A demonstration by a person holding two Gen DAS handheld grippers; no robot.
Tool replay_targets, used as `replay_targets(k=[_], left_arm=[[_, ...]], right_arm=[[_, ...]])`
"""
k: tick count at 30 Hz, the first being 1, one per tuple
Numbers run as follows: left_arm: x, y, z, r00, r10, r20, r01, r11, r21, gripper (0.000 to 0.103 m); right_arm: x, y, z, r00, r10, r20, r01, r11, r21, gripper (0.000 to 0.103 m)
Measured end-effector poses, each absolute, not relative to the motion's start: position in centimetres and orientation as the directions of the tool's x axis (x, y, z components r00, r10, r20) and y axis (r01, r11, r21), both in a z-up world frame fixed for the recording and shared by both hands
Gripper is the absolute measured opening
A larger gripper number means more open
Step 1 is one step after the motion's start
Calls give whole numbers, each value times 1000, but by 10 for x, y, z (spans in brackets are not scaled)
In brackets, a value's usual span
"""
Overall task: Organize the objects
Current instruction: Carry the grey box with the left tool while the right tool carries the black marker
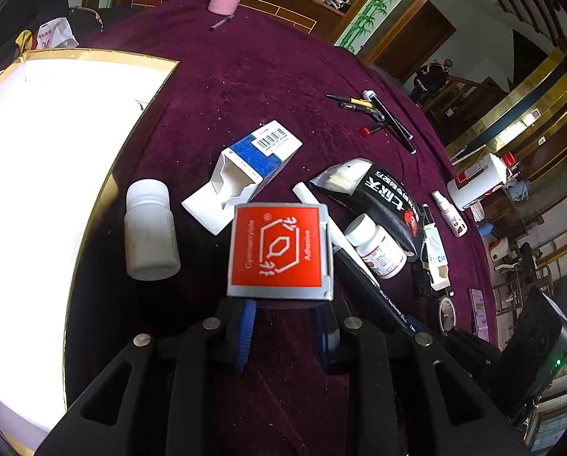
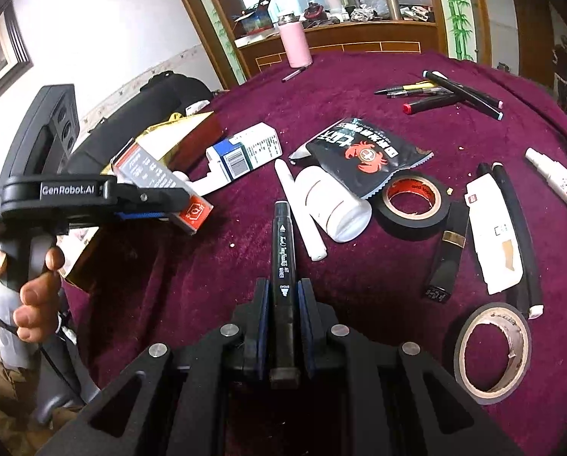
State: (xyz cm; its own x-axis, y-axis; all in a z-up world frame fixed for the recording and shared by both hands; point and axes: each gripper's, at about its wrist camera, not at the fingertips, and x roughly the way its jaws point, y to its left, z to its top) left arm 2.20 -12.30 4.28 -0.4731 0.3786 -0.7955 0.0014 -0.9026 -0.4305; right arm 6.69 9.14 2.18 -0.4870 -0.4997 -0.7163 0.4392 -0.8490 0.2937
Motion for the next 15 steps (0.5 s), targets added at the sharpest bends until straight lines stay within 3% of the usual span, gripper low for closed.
replay_targets(k=[10, 15], left_arm=[[31, -124, 53, -492, 380, -784, -27, -906, -422, 26], [35, -124, 58, -498, 379, -780, -38, -908, -418, 26]], right_arm=[[72, 89, 26, -493, -512, -703, 444, -843, 303, 16], [69, 82, 16, -453, -475, -754, 442, -854, 273, 16]])
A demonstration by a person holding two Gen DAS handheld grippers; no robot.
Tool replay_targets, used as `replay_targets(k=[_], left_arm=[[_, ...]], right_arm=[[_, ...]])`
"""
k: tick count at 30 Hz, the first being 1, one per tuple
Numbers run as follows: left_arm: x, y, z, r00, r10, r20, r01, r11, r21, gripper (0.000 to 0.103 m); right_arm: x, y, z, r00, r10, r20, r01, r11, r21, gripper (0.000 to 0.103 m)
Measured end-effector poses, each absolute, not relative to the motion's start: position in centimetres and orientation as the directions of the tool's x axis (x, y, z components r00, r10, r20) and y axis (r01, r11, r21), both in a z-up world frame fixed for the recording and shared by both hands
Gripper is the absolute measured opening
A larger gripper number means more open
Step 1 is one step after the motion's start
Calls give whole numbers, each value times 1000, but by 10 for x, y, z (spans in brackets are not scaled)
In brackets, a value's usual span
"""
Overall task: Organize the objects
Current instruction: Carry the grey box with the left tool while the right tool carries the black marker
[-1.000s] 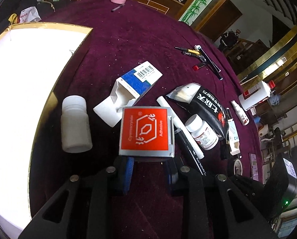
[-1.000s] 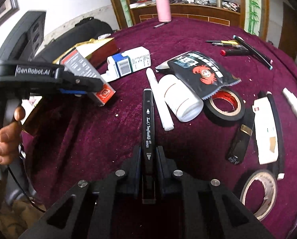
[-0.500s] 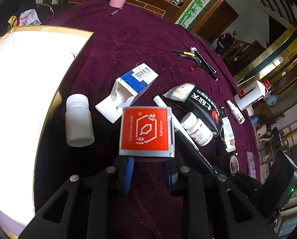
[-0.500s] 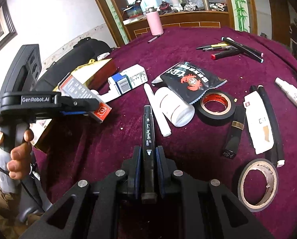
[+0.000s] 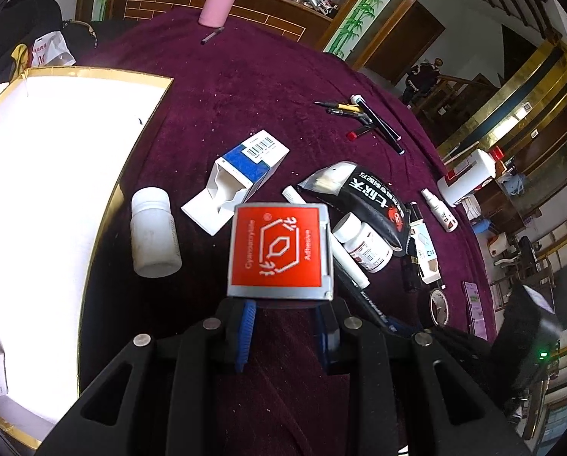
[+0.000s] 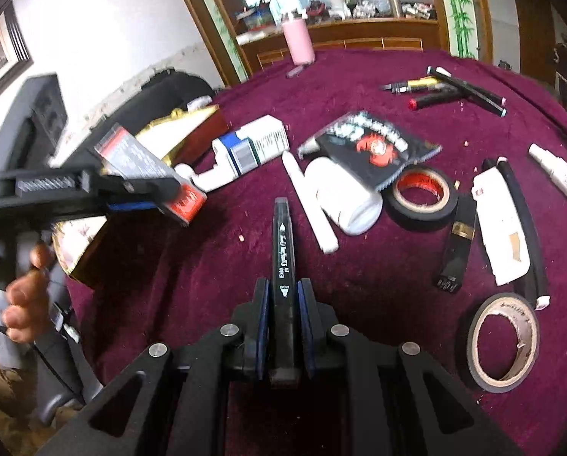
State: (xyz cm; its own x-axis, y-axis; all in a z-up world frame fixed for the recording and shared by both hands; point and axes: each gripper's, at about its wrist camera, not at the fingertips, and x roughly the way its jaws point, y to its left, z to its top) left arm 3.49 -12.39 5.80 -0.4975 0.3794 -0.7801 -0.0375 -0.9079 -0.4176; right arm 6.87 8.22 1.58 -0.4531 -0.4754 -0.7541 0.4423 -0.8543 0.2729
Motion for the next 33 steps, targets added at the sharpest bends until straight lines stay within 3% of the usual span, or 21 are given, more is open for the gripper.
replay_targets(k=[8, 11, 13, 14, 16, 33], left_arm=[[37, -127, 62, -503, 382, -775, -38, -906, -422, 26], [37, -128, 62, -502, 384, -775, -36, -904, -425, 26], [37, -129, 62, -501, 386, -774, -38, -904, -426, 26], [37, -129, 62, -501, 386, -775, -37, -904, -426, 26], [38, -129, 62, -501, 386, -775, -38, -904, -426, 26], [47, -137, 78, -529, 366, -766, -52, -915, -401, 26]], right_arm=[[54, 70, 10, -422, -433, -796, 452, -862, 229, 17], [46, 62, 10, -422, -421, -803, 459, -863, 211, 28], [41, 57, 9, -417, -415, -809, 463, -863, 204, 28], [39, 54, 9, -422, -408, -810, 464, -864, 193, 28], [37, 51, 9, -431, -391, -813, 465, -869, 171, 16], [55, 54, 43, -503, -469, -726, 458, -857, 237, 16]])
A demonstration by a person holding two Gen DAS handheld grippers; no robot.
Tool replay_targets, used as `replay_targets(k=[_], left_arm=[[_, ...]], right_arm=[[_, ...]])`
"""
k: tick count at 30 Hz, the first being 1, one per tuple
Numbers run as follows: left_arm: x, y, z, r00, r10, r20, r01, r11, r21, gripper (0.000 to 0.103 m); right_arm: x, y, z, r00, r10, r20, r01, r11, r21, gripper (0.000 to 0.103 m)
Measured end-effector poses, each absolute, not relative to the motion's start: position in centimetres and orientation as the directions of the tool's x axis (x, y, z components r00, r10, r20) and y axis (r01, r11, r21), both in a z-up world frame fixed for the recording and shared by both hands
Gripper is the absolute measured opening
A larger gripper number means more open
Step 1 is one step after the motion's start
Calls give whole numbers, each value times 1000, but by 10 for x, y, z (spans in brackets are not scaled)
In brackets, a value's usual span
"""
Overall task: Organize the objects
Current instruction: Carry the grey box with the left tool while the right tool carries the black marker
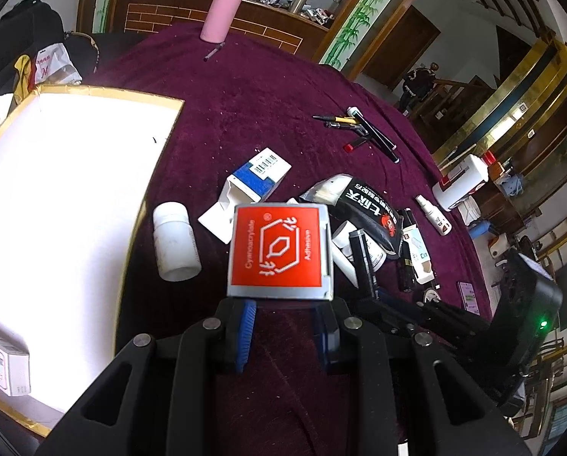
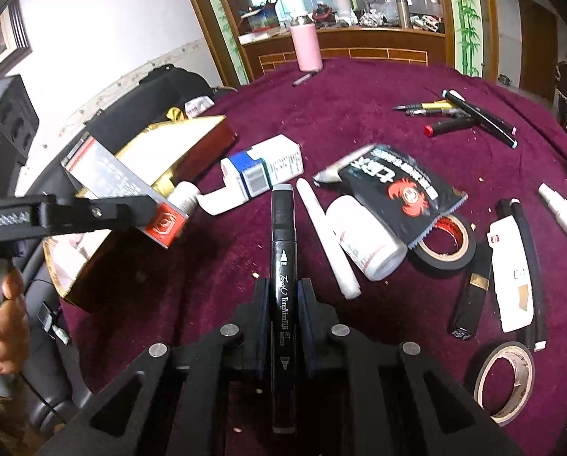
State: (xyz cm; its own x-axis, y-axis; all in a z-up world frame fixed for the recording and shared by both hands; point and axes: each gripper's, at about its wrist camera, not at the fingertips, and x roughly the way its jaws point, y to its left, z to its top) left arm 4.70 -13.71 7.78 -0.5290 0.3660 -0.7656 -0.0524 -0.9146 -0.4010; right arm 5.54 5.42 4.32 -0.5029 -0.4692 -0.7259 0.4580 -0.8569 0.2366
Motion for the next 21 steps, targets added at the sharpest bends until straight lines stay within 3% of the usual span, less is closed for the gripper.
replay_targets(k=[21], left_arm=[[64, -175, 100, -590, 295, -752, -6, -933, -361, 26]], right_arm=[[60, 23, 69, -501, -553, -666, 512, -809, 288, 16]])
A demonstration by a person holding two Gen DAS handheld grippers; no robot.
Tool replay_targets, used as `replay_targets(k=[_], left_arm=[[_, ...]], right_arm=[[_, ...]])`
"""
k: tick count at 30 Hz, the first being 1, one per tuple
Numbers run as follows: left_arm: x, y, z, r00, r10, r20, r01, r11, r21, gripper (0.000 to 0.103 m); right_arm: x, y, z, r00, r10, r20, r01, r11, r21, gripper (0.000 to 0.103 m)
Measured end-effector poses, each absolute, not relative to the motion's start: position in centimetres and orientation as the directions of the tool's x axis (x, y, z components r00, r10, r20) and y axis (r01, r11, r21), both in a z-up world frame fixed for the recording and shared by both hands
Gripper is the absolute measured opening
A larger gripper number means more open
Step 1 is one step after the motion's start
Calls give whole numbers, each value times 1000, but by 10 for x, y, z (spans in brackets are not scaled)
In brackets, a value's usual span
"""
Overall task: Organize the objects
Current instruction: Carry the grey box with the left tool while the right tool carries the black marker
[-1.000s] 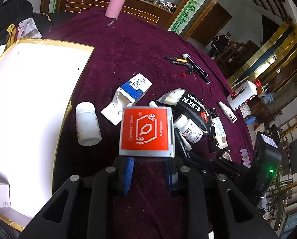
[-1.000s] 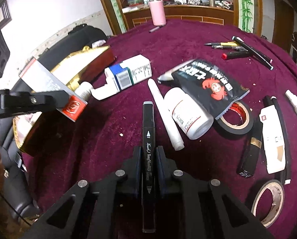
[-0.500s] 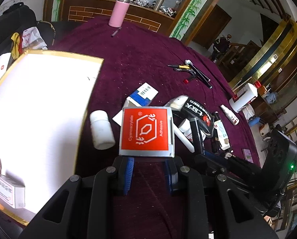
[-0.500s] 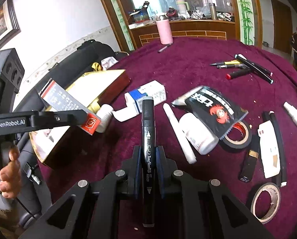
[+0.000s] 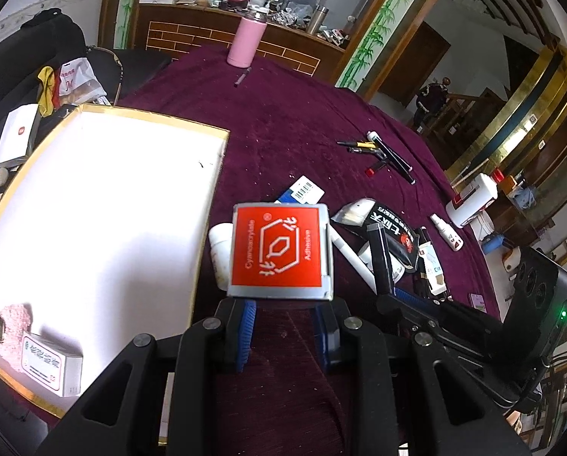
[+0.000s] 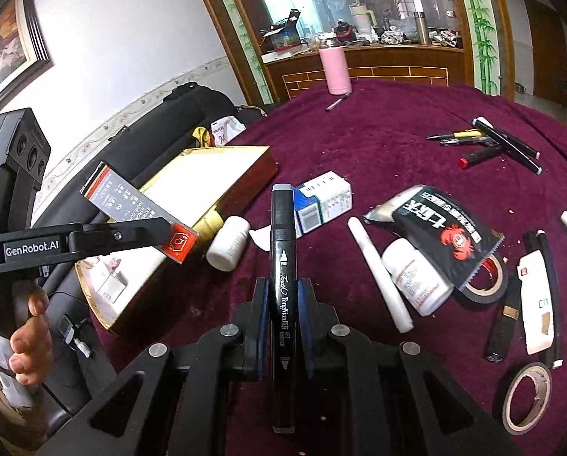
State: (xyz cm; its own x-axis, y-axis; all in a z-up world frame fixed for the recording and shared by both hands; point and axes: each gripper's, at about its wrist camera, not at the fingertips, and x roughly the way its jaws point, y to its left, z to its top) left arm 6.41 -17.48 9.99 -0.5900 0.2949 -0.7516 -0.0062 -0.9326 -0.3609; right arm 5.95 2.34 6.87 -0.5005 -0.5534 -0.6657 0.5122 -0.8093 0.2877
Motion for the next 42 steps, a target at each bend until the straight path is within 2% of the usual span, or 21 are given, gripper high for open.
replay_targets(k=[27, 42], left_arm=[[87, -236, 105, -631, 217, -745, 115, -923, -366, 26], [105, -274, 91, -606, 175, -776, 200, -911, -361, 26]], right_arm=[[66, -40, 75, -429, -626, -651, 626, -726, 285, 16], [72, -73, 75, -380, -659, -649, 681, -674, 286, 16]])
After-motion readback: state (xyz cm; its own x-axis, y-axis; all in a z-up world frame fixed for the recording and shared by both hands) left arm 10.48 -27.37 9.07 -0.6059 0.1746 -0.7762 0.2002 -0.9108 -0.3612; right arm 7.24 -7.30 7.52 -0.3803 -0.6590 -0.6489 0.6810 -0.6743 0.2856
